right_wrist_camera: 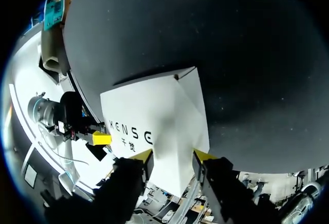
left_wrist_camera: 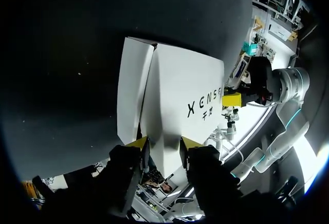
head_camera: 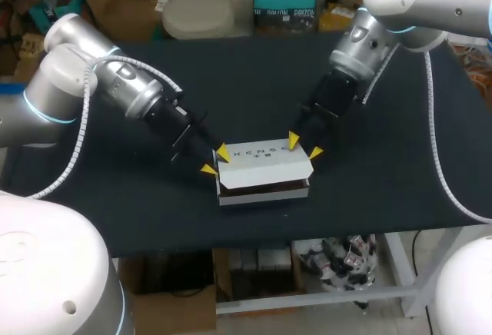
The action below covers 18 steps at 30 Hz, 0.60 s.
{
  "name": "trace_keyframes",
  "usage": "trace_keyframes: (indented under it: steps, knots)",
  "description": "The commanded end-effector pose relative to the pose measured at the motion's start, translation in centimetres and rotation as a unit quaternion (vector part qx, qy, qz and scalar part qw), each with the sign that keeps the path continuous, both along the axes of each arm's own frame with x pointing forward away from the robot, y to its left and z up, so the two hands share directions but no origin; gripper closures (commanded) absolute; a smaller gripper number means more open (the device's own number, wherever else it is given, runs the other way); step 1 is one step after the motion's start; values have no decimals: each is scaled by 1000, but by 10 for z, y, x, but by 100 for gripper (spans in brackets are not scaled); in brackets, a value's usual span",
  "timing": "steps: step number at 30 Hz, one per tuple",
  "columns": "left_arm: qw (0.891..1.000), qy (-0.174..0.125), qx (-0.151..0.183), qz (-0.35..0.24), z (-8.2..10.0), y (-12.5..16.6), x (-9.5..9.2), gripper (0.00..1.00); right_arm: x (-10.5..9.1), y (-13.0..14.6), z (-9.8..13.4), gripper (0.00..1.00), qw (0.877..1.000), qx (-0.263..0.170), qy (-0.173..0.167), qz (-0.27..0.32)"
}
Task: Assemble the packaging by folding the flat box into shape, placing the metal phone stand inside, and closing the box properly
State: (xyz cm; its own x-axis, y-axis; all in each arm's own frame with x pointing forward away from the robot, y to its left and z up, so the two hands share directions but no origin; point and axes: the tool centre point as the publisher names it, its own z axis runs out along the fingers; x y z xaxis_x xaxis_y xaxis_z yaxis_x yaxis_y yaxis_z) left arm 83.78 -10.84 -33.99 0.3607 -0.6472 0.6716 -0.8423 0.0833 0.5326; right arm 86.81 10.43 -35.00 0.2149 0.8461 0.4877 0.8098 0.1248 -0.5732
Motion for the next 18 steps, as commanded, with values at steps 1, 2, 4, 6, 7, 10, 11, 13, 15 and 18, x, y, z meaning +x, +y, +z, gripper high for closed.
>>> trace_keyframes:
  steps: [1, 2, 4, 6, 7, 10, 11, 13, 15, 18]
  knots:
    - [1000, -1, 2, -1, 1, -2, 0, 62, -2, 2, 1, 50, 1000, -1, -4, -3]
    - [1000, -2, 3, -1, 1, -2, 0, 62, -2, 2, 1, 50, 1000, -2, -4, -4]
    - [1000, -2, 3, -1, 1, -2, 0, 62, -2, 2, 0, 50, 1000, -2, -5, -5]
    - [1000, -2, 3, -1, 1, -2, 0, 62, -2, 2, 0, 50, 1000, -3, -5, -6]
    - [1000, -2, 4, -1, 1, -2, 0, 62, -3, 2, 0, 50, 1000, -4, -8, -7]
    - [1000, -2, 4, -1, 2, -2, 0, 62, -3, 3, 0, 51, 1000, -7, -11, -13]
    - [1000, -2, 4, -1, 2, -2, -1, 62, -3, 3, 0, 50, 1000, -8, -13, -15]
    - [1000, -3, 5, 0, 2, -2, -1, 62, -4, 3, 1, 50, 1000, -15, -15, -23]
    - [1000, -3, 5, 0, 2, -3, -1, 62, -4, 3, 1, 50, 999, -16, -15, -24]
    - [1000, -2, 5, 0, 2, -3, -1, 62, -5, 4, 2, 48, 999, -18, -17, -26]
